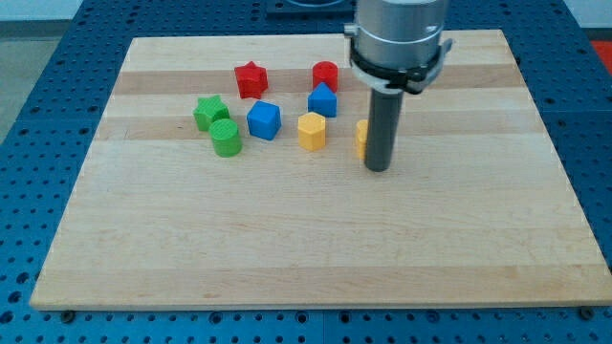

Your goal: Move the yellow heart slightly left

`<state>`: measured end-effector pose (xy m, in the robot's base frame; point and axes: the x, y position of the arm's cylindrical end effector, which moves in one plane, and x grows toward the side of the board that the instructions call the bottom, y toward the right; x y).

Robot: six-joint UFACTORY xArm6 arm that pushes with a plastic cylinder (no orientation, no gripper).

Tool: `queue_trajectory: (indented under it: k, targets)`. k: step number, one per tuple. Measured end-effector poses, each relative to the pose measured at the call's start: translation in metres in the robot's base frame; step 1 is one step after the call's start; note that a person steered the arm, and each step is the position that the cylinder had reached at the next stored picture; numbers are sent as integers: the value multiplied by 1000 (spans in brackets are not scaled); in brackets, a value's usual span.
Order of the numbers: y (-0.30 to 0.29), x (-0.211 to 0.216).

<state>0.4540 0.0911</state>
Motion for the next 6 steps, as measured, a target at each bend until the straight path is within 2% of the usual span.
queue_trajectory:
  k: [1,2,3,4,5,6]
  targets:
    - [61,-38]
    - [39,-72]
    - [23,-35]
    - [2,-18]
    - [37,-36]
    - [-9,-54]
